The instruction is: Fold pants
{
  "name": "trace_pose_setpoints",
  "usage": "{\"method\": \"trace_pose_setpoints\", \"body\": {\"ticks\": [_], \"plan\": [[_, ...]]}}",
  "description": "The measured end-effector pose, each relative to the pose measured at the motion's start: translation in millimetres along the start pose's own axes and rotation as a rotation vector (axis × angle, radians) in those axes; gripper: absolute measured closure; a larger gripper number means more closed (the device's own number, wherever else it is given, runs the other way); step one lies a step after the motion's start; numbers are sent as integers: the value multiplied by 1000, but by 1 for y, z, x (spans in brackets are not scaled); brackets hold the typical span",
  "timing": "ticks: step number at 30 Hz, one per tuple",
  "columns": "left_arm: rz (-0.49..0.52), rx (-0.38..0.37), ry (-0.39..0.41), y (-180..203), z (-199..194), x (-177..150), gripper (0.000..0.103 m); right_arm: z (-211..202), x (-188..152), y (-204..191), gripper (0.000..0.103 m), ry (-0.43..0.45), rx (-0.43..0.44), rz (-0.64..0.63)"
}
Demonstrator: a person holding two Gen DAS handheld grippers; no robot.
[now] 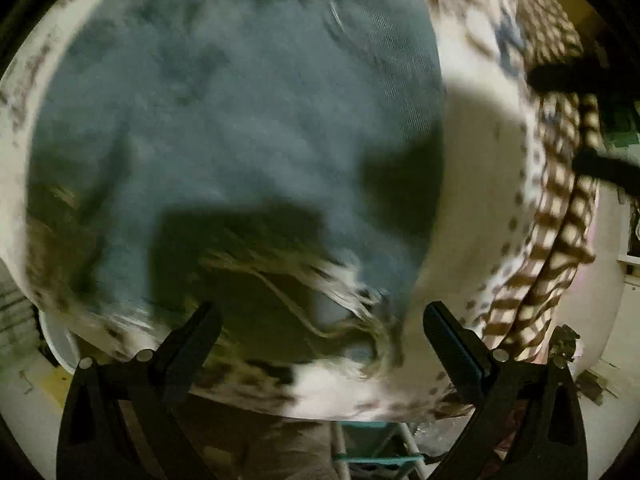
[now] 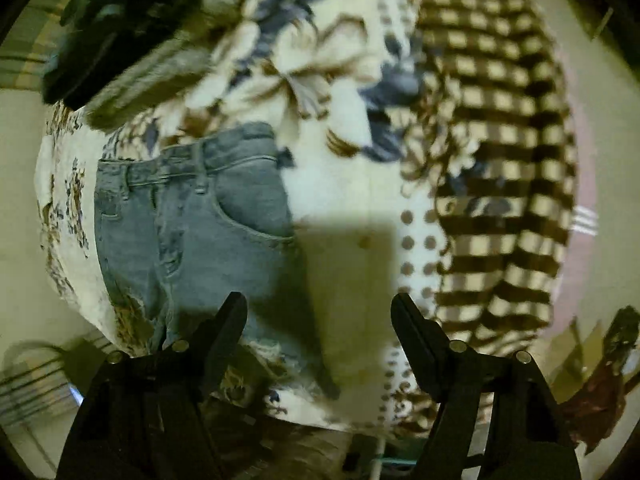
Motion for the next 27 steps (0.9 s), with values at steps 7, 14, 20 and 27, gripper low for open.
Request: {"method": "trace_pose_setpoints", "body": {"ticks": [7, 14, 20, 27], "plan": [[-30, -3, -24, 25, 36, -9, 1, 32, 24, 4, 26, -31, -22, -79], [-108, -43, 58, 10, 14, 3, 46, 39, 56, -24, 26, -17, 62, -165], [-122, -107, 98, -3, -25, 4, 96, 50, 74, -49, 30, -35, 68, -198], [-136, -191, 129, -25, -71, -7, 98, 42, 72, -69, 92, 27, -10, -218]]}}
Point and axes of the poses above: each gripper's, at about its wrist camera, not at the fingertips, and z roughly the way its jaws point, y to its right, x to its top, the point moved 5 cm from there along z, roughly the way its jaws point, and after that the axes turned 15 degrees about -y, right-handed, at the moved point
